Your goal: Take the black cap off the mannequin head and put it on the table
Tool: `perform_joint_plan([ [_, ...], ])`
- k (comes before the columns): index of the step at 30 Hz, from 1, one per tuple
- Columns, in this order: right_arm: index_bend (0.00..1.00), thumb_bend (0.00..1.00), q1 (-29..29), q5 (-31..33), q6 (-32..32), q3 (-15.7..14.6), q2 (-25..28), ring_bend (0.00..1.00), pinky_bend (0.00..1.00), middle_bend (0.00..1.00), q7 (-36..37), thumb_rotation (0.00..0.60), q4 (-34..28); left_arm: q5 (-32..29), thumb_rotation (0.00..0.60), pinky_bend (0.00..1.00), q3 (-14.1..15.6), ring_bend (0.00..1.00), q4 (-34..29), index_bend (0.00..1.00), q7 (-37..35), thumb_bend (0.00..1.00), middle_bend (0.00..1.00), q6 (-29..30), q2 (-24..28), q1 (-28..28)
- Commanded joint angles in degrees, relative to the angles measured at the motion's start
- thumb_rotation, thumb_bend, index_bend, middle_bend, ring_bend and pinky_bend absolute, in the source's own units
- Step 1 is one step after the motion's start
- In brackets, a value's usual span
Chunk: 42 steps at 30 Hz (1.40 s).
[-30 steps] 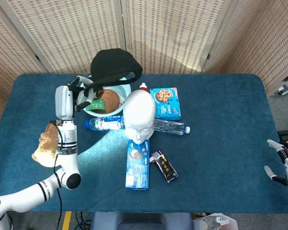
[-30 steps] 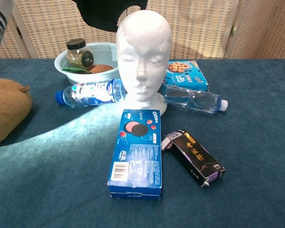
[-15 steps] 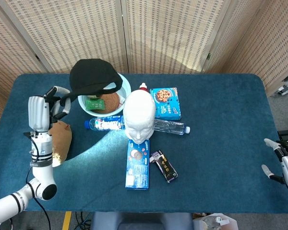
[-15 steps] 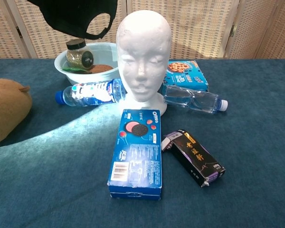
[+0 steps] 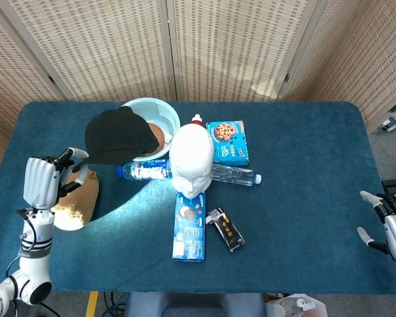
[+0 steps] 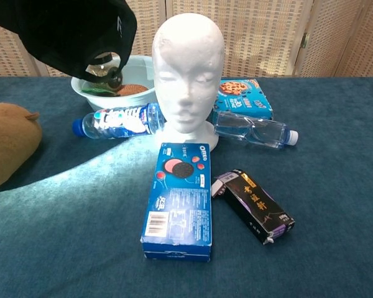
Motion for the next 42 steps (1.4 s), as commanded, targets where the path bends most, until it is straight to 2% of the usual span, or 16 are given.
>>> perform_joint_plan([
  [1, 0.19, 0.31, -0.1, -0.1, 0.2, 0.0, 0.1, 0.16, 0.16, 0.27, -0.2, 0.6, -0.2, 2.2, 0.6, 1.0, 2.2, 1.0, 0.3, 0.7, 1.1, 0.47, 1.0, 1.0, 0.8, 1.3],
  [16, 0.19, 0.31, 0.3, -0.3, -0.3, -0.1, 0.6, 0.16, 0.16, 0.27, -1.0, 0.6, -1.3, 7.3, 0.6, 1.0, 8.1, 1.0, -1.1, 0.7, 3.5, 0.47, 1.0, 2.6, 2.9, 5.0],
  [23, 0.19, 0.31, 0.8, -0.5, -0.7, -0.1, 0.6, 0.16, 0.16, 0.27, -1.1, 0.6, -1.6, 10.0, 0.6, 1.0, 11.1, 1.0, -0.4, 0.7, 5.4, 0.47, 1.0, 2.0, 1.1, 5.9],
  [42, 0.19, 0.31, 0.0, -0.1, 0.1, -0.4, 0.7, 0.16, 0.16, 0.27, -0.5, 0.6, -1.1, 11.5, 0.6, 1.0, 13.9, 1.0, 10.8, 0.71, 7.2, 0.47, 1.0, -4.1, -6.7, 3.7],
])
